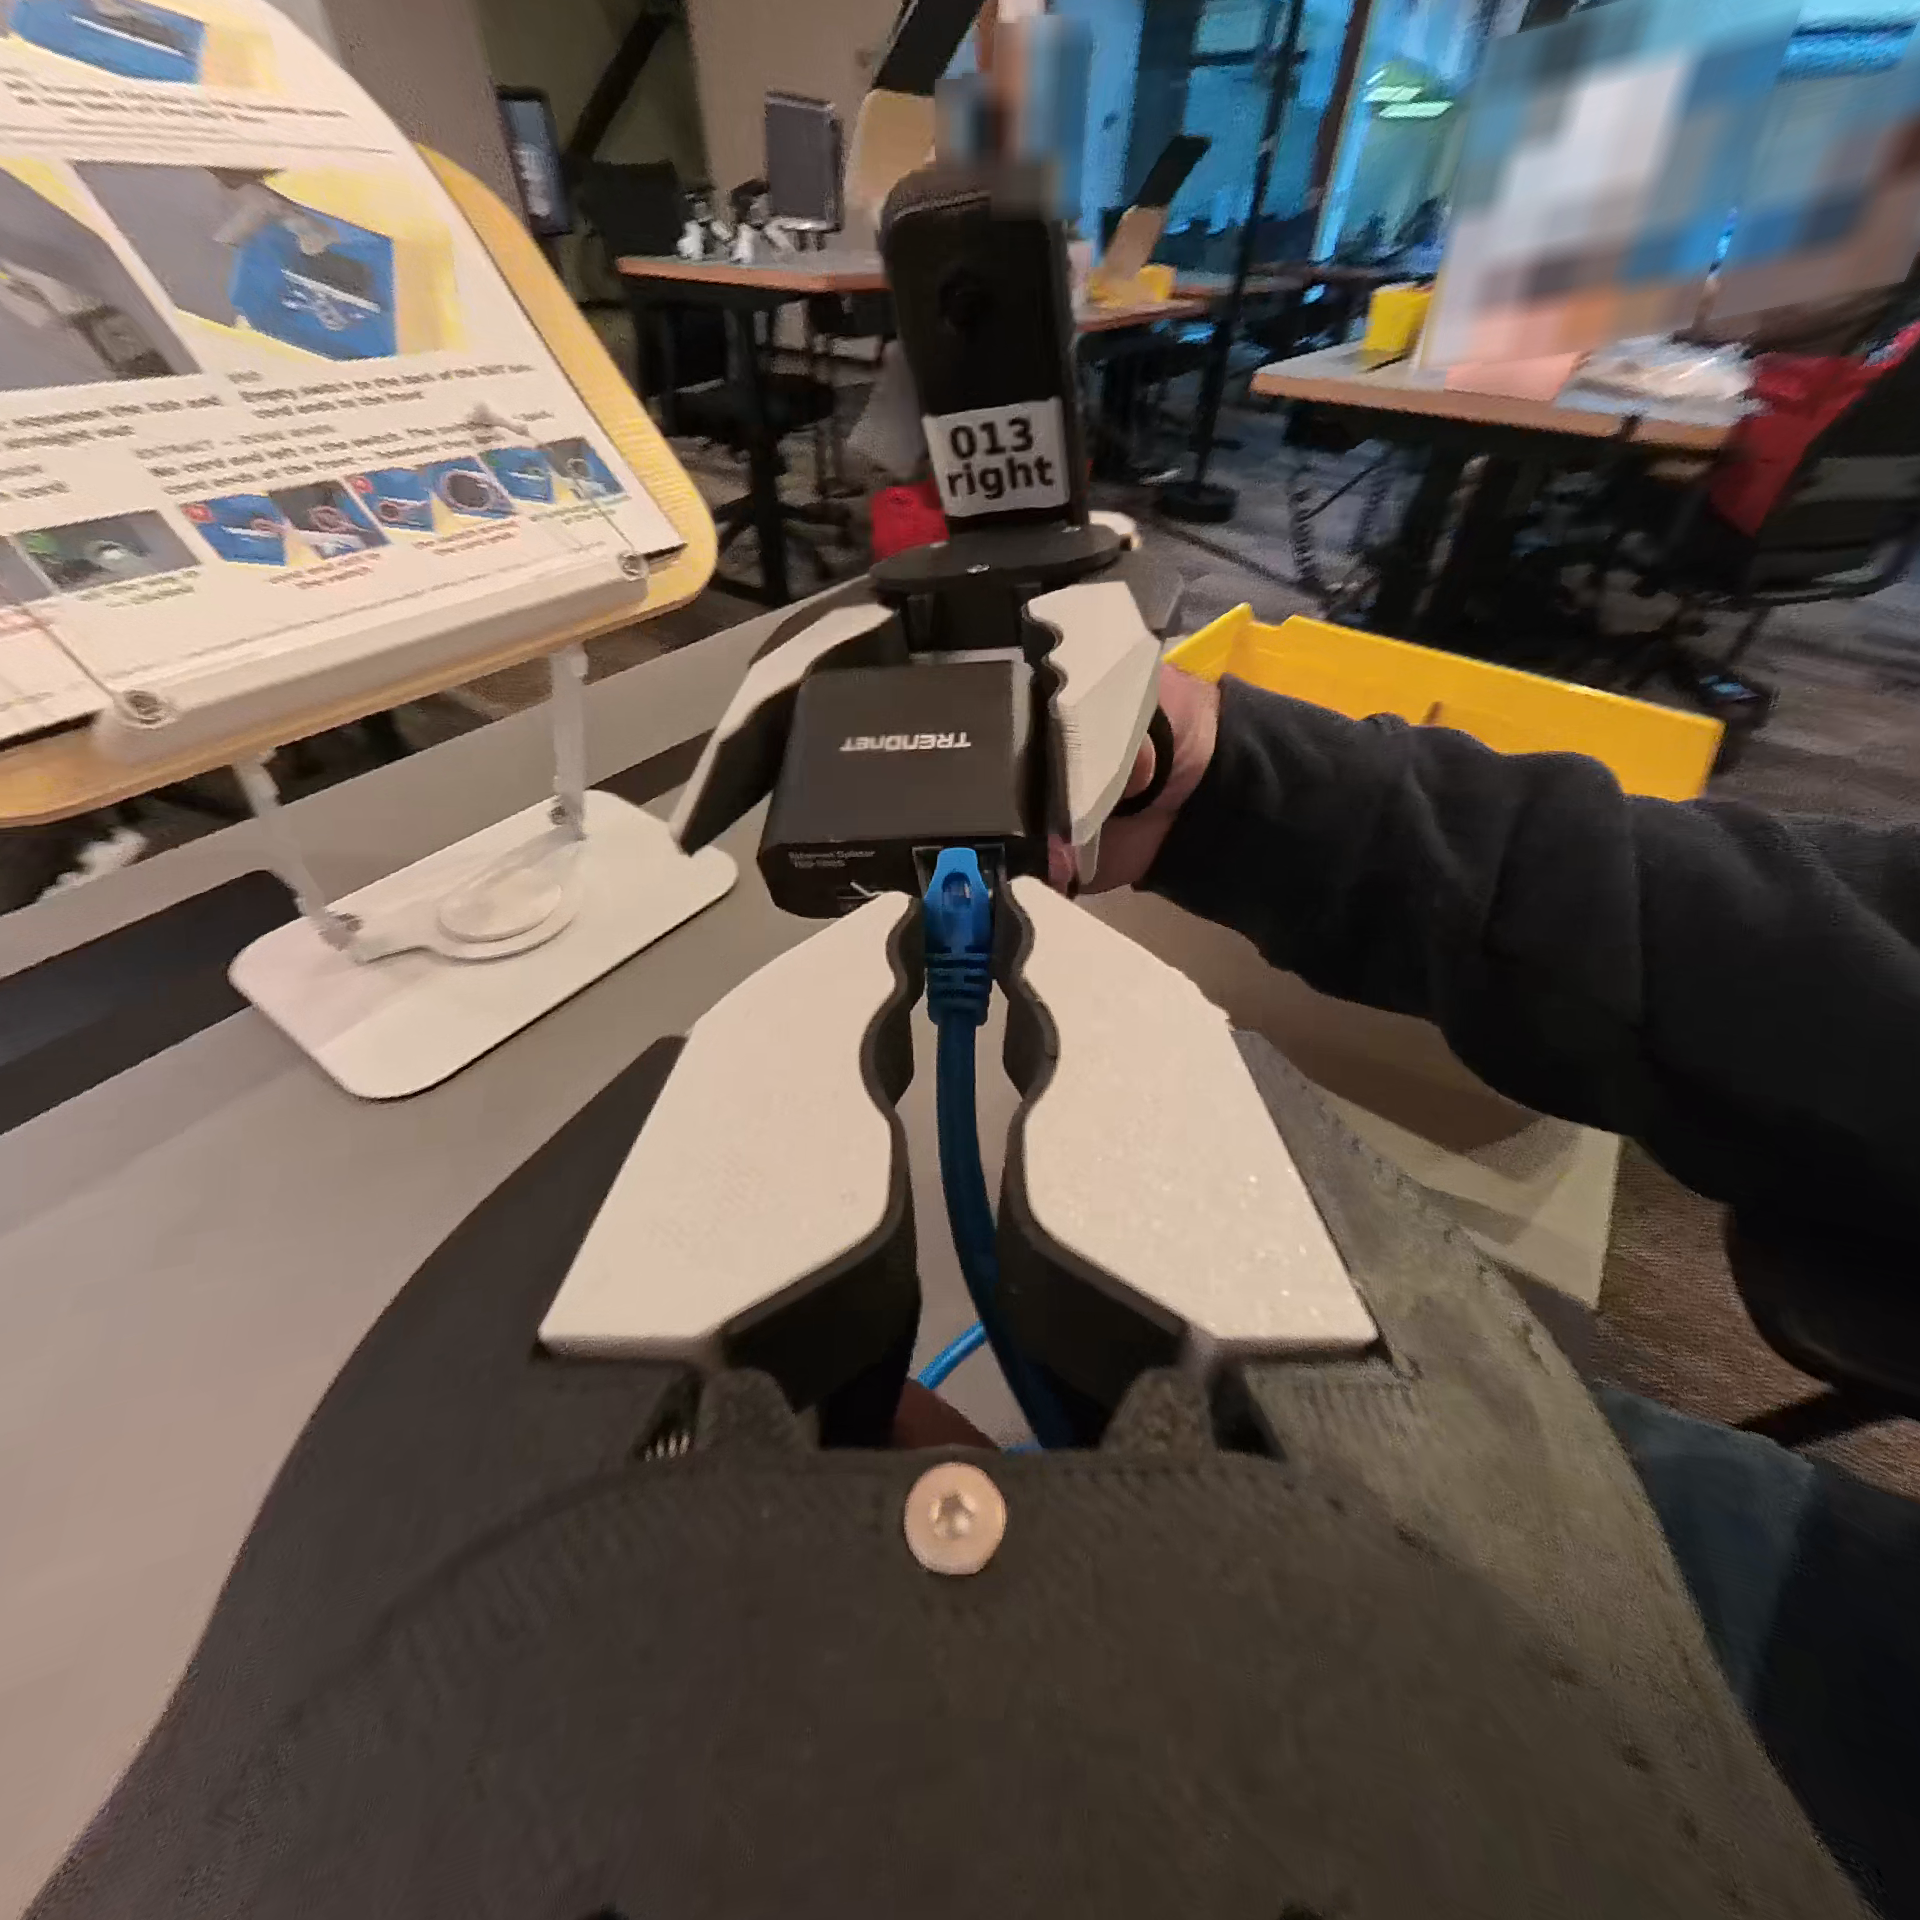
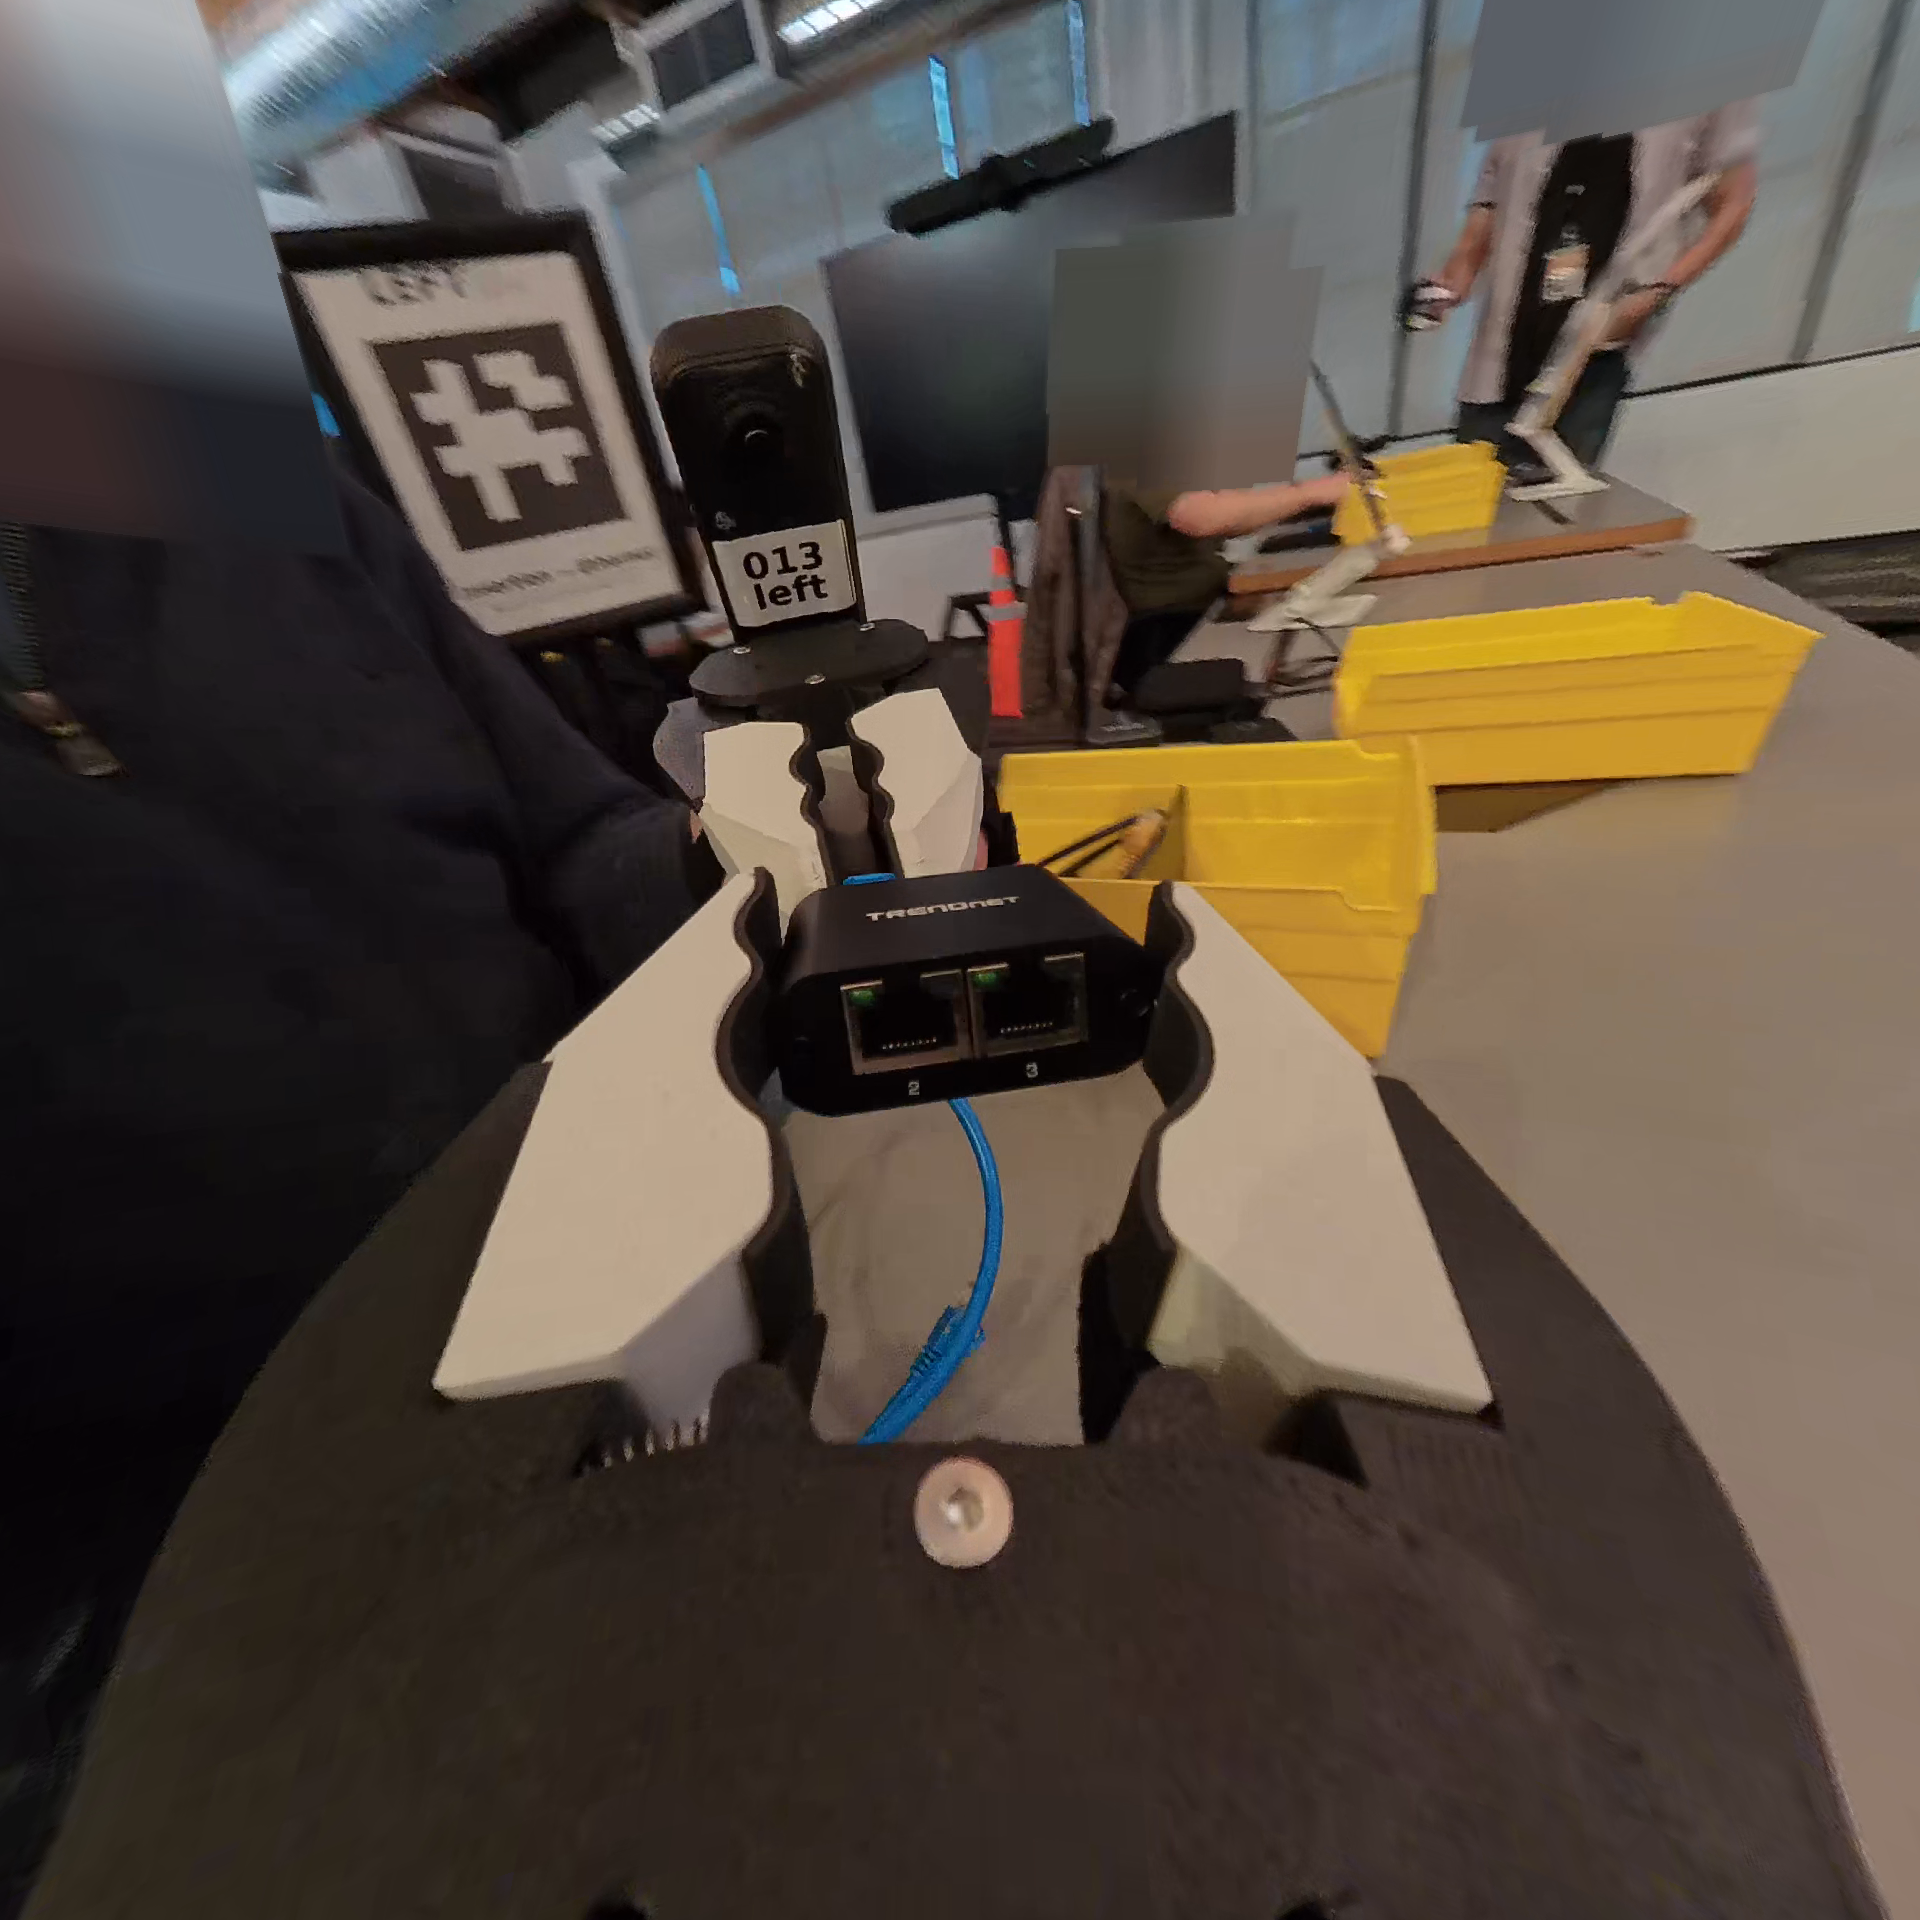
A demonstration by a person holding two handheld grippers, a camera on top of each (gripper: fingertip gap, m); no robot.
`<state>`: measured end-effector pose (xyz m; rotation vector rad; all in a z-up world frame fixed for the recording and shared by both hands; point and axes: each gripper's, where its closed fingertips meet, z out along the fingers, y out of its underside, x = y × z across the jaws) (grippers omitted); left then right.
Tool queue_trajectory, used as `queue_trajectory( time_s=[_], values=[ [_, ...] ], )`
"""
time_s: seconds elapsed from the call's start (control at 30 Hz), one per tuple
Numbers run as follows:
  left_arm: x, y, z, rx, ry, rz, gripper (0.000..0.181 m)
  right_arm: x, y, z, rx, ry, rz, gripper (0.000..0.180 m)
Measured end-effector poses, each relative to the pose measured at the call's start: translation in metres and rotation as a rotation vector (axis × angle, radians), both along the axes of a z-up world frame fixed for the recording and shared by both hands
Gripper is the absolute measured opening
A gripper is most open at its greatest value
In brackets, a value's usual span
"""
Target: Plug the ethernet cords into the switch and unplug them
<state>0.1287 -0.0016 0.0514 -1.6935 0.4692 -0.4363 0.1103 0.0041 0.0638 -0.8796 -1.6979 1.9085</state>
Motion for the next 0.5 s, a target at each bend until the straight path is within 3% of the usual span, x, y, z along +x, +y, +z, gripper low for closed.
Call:
queue_trajectory(
  time_s=[0.03,0.2,0.37,0.5],
  values=[
    [-0.003,0.002,-0.001,-0.008,-0.026,-0.025,0.012,-0.003,0.002,-0.001,0.026,-0.009,-0.046,0.07],
    [-0.018,0.009,-0.001,0.042,0.01,0.003,0.019,-0.012,0.012,0.004,0.075,-0.02,-0.245,0.07],
    [-0.048,0.012,0.0,0.168,0.346,0.23,0.023,-0.014,0.029,-0.001,0.076,-0.109,-0.445,0.071],
    [-0.028,0.005,0.004,0.223,0.402,0.175,0.03,-0.015,0.039,-0.003,0.042,-0.172,-0.582,0.071]
  ],
)
